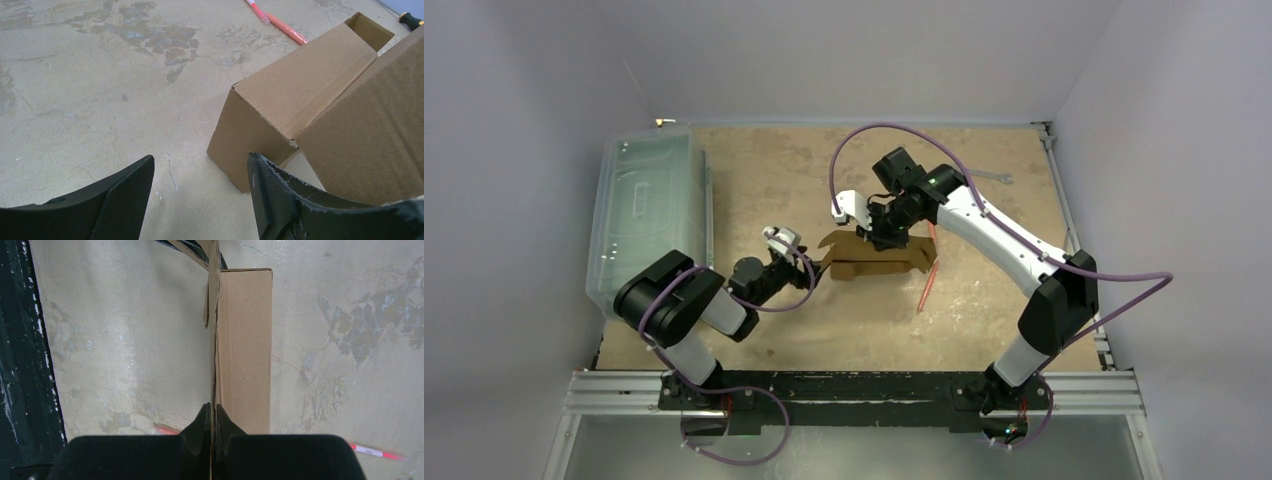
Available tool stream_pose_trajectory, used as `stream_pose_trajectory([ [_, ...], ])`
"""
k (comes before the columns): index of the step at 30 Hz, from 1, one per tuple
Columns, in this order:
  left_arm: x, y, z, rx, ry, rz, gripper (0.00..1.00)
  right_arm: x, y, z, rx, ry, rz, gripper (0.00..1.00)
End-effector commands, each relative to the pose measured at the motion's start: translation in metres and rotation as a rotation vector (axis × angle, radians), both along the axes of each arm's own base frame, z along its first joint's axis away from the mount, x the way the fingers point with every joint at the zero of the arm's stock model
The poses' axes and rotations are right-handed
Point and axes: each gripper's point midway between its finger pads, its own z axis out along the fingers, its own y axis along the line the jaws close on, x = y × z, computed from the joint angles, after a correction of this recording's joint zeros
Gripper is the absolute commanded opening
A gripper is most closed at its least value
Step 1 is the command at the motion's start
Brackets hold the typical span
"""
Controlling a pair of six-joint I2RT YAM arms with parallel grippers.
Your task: Fold the paper box
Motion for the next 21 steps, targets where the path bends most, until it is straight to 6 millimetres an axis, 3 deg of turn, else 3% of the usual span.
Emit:
stream_pose_trajectory([
  [1, -0.004, -0.003, 0.012, -0.035, -0.036, -0.009, 0.68, 0.0, 0.002, 0.007, 0.02, -0.007, 0.009, 0.0],
  [21, -0.017, -0.014, 0.01, -0.047, -0.036, -0.082, 0.71, 0.0, 0.003, 0.007, 0.02, -0.007, 0.01, 0.0],
])
